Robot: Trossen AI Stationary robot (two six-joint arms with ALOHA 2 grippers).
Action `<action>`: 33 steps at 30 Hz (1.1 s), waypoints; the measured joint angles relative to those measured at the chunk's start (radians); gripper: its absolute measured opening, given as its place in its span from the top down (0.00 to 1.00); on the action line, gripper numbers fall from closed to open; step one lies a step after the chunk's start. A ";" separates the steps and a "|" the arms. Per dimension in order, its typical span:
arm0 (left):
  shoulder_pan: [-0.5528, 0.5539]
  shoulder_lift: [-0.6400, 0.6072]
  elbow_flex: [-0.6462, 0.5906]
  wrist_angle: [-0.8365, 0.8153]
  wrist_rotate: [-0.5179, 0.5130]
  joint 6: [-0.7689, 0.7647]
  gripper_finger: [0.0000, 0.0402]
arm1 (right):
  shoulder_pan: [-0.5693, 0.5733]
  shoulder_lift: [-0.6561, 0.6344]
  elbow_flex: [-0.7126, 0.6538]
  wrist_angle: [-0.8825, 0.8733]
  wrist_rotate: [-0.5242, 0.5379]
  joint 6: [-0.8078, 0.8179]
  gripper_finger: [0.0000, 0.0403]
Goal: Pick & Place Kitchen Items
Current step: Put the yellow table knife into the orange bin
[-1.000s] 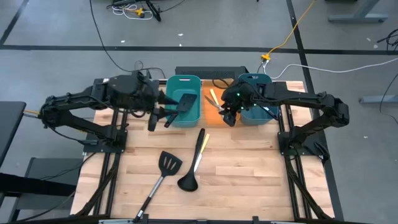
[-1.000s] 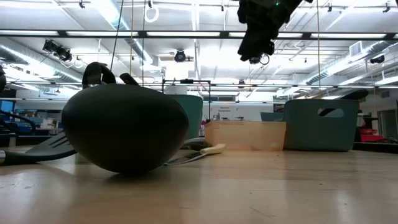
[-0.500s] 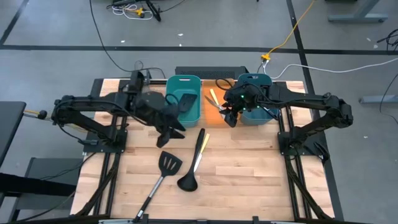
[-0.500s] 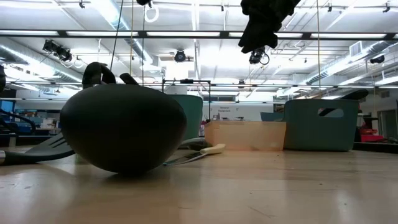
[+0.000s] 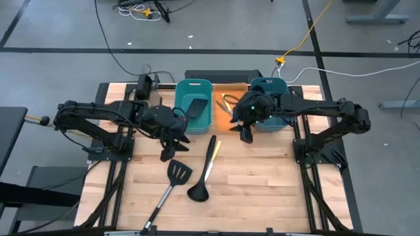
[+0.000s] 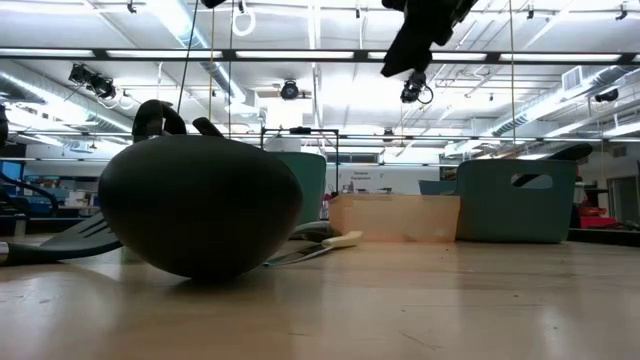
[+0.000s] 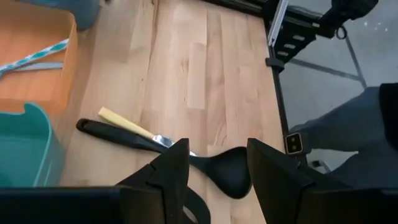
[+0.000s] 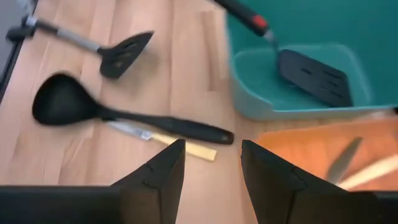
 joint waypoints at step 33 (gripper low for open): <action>0.001 -0.075 0.001 0.012 -0.009 -0.065 0.59 | 0.097 0.346 0.286 -0.191 0.078 -0.342 0.40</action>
